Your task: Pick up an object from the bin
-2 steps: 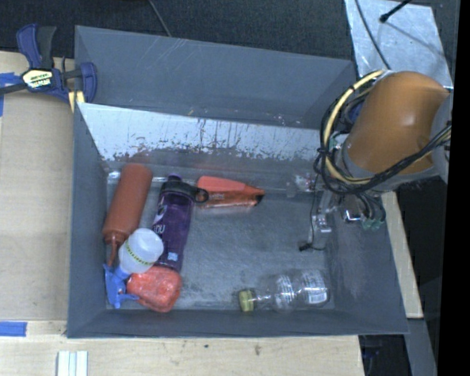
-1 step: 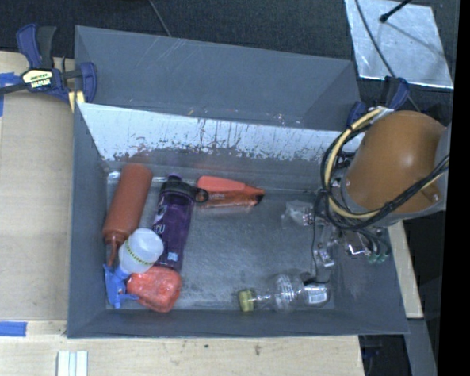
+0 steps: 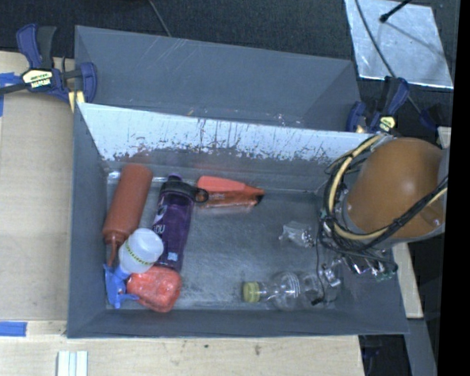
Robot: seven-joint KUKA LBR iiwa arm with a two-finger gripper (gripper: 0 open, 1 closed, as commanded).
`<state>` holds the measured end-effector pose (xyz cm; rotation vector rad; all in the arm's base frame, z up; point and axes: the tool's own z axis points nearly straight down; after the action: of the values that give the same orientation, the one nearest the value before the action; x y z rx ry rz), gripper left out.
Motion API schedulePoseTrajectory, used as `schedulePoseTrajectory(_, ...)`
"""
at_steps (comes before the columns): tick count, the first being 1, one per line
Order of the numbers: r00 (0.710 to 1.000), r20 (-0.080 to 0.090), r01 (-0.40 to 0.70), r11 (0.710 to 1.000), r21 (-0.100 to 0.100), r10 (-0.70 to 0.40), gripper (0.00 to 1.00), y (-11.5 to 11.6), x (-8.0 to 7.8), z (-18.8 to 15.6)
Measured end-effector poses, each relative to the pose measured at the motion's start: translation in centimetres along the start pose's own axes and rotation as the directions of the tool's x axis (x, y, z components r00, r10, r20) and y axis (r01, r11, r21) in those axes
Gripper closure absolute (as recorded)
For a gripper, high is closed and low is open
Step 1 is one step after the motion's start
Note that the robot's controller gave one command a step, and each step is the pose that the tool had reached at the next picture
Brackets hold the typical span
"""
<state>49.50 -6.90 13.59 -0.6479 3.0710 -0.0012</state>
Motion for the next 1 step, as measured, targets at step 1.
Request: schedulePoseTrajectory(1, 0.998, 0.013, 0.069, 0.998, 0.006, -0.069, 0.0, 0.16, 0.85, 6.67)
